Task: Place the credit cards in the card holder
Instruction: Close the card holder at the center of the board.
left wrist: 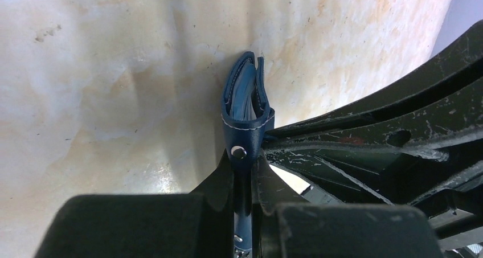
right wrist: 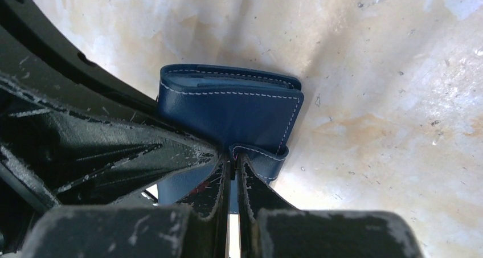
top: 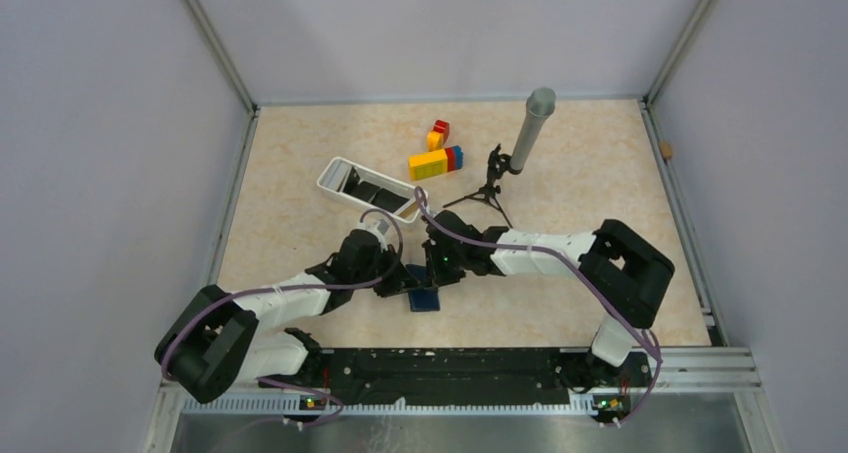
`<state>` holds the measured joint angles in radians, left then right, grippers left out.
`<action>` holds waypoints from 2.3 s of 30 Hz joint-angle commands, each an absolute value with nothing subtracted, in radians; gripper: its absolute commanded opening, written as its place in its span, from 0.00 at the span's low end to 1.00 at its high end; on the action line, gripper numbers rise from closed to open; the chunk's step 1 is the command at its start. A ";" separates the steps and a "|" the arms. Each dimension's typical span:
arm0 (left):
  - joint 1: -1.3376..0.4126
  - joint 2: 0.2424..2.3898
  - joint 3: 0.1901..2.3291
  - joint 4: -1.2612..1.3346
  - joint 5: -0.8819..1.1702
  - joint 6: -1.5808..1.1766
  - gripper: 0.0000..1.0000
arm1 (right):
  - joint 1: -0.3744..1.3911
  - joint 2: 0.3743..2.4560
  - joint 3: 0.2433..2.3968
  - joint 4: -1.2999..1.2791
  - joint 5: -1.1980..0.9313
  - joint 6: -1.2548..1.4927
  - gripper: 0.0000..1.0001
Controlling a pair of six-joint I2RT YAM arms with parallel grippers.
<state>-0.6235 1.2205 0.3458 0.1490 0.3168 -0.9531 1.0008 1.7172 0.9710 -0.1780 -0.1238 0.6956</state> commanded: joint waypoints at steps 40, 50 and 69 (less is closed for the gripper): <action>-0.629 1.359 0.304 0.684 0.361 -1.219 0.00 | 1.120 2.209 1.242 -0.265 -0.135 0.927 0.00; -0.629 1.297 0.288 0.699 0.361 -1.231 0.00 | 1.144 2.239 1.191 -0.201 -0.124 0.991 0.00; -0.615 1.129 0.344 0.201 0.277 -0.940 0.00 | 1.146 1.941 1.212 -0.405 -0.005 0.875 0.11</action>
